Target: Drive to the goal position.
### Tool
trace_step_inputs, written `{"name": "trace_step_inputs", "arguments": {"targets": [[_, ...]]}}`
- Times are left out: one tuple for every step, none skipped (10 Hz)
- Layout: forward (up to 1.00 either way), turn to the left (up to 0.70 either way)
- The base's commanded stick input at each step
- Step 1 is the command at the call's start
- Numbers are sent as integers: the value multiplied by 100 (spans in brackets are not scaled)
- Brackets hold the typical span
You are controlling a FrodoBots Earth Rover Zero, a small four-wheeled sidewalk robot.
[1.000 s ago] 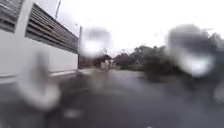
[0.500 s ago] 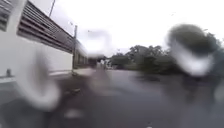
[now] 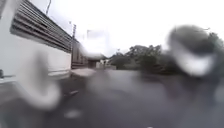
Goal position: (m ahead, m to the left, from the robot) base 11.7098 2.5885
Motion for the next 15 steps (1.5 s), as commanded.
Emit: {"name": "trace_step_inputs", "arguments": {"targets": [[70,0],[70,0],[70,0],[70,-31],[70,-35],[70,-10],[70,0],[70,0],[70,0],[70,0],[70,0],[70,0],[70,0],[70,0],[70,0]]}}
